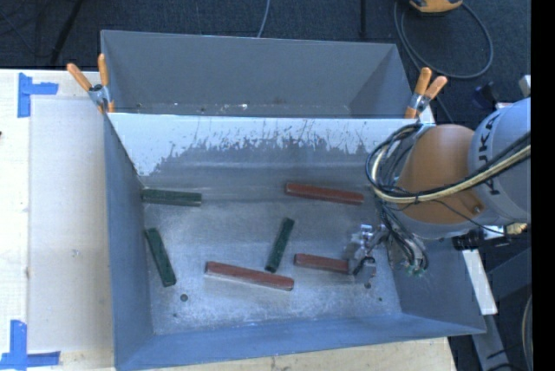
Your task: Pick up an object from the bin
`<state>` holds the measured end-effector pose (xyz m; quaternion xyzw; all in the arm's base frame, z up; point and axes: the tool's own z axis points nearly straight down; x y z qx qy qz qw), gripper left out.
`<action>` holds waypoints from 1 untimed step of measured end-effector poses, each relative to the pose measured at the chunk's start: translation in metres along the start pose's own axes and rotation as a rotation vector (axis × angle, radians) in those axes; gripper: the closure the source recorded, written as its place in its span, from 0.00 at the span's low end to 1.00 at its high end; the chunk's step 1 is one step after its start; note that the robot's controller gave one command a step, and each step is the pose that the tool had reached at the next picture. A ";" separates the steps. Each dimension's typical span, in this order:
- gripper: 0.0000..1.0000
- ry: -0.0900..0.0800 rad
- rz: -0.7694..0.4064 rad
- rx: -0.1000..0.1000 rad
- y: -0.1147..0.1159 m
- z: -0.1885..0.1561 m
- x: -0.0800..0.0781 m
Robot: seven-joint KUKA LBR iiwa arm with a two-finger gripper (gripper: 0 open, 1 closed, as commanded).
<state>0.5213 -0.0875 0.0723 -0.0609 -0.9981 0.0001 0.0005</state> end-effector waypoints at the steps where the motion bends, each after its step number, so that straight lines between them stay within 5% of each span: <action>1: 1.00 0.000 -0.001 0.000 0.000 0.000 0.000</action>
Offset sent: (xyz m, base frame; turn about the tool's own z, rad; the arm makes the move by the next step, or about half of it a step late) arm -0.0099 0.0765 0.0612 -0.2043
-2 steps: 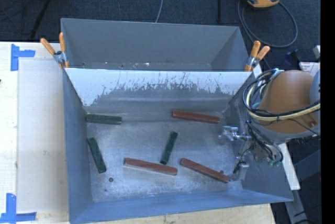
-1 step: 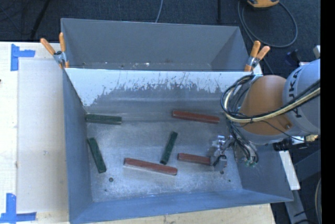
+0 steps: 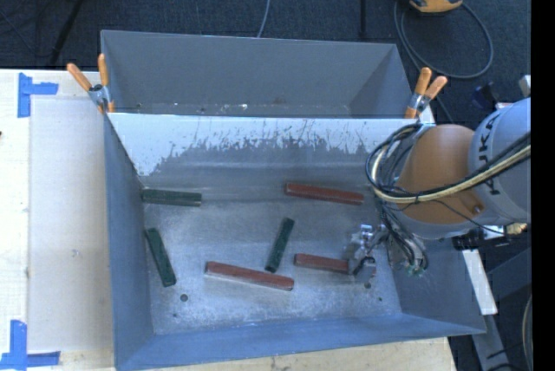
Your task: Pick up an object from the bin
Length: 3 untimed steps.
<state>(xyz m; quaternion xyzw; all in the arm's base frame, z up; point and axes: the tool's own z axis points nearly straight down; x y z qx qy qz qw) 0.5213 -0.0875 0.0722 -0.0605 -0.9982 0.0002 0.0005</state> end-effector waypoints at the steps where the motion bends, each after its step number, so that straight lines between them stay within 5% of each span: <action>1: 1.00 -0.001 -0.008 0.001 0.002 -0.002 0.001; 2: 1.00 -0.001 -0.093 -0.001 0.023 -0.022 0.001; 3: 0.00 -0.001 -0.048 0.000 0.066 -0.016 -0.034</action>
Offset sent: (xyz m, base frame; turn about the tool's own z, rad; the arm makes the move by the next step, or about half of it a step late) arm 0.0020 0.0240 0.0238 -0.0964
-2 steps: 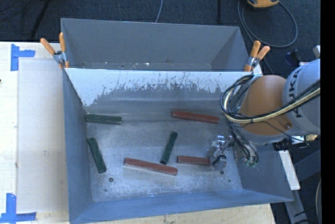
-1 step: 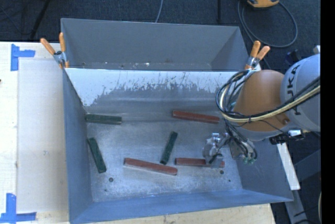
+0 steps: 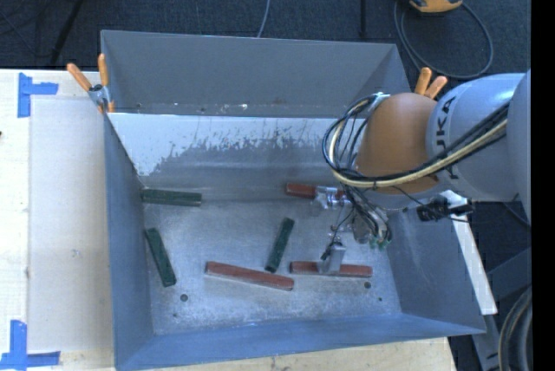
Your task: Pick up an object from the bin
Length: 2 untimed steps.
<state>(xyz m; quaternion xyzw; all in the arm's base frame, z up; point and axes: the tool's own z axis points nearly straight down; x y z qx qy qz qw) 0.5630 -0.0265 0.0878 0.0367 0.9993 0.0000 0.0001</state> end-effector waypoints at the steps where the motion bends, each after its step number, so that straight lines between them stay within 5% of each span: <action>1: 0.00 0.000 -0.001 0.000 0.000 0.000 0.000; 2: 1.00 0.004 0.050 0.000 0.015 0.019 0.082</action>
Offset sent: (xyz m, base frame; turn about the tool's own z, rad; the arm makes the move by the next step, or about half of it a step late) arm -0.0796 0.0201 -0.0175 0.0526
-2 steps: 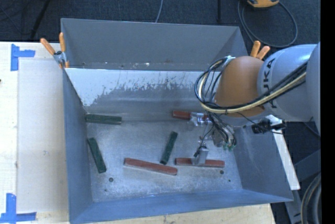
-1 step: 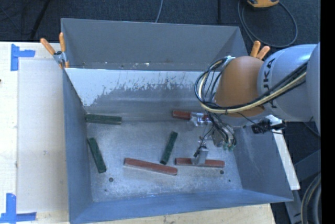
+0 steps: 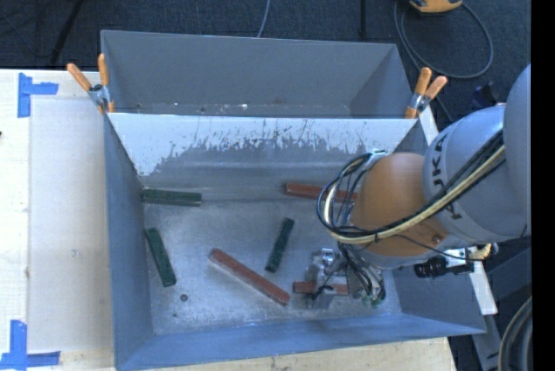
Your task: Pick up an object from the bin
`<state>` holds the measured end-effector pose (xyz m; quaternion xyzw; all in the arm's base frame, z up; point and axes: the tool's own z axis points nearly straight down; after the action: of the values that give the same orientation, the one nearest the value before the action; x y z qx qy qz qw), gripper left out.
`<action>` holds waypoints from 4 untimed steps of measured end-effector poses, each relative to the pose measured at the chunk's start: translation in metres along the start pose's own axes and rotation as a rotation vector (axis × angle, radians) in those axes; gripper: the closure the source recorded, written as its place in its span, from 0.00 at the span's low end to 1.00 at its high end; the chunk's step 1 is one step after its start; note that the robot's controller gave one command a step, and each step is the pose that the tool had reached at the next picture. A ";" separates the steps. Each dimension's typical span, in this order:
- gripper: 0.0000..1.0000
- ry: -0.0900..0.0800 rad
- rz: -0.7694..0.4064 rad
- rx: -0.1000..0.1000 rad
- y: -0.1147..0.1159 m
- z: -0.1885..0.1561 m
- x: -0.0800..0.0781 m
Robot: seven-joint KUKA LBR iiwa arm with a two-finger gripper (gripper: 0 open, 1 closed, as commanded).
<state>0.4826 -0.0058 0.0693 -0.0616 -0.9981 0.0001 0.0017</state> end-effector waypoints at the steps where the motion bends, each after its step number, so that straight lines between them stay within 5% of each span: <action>1: 1.00 0.000 -0.001 0.000 0.000 0.000 0.000; 2: 1.00 0.000 -0.043 0.000 -0.004 -0.034 -0.040; 3: 1.00 -0.009 -0.044 -0.004 -0.019 -0.045 -0.047; 4: 1.00 -0.001 0.037 0.004 -0.039 -0.052 -0.069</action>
Offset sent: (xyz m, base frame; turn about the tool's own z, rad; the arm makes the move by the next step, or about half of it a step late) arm 0.0539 -0.0128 0.0478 -0.0582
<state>0.5469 -0.0534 0.1211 -0.0799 -0.9968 0.0024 0.0013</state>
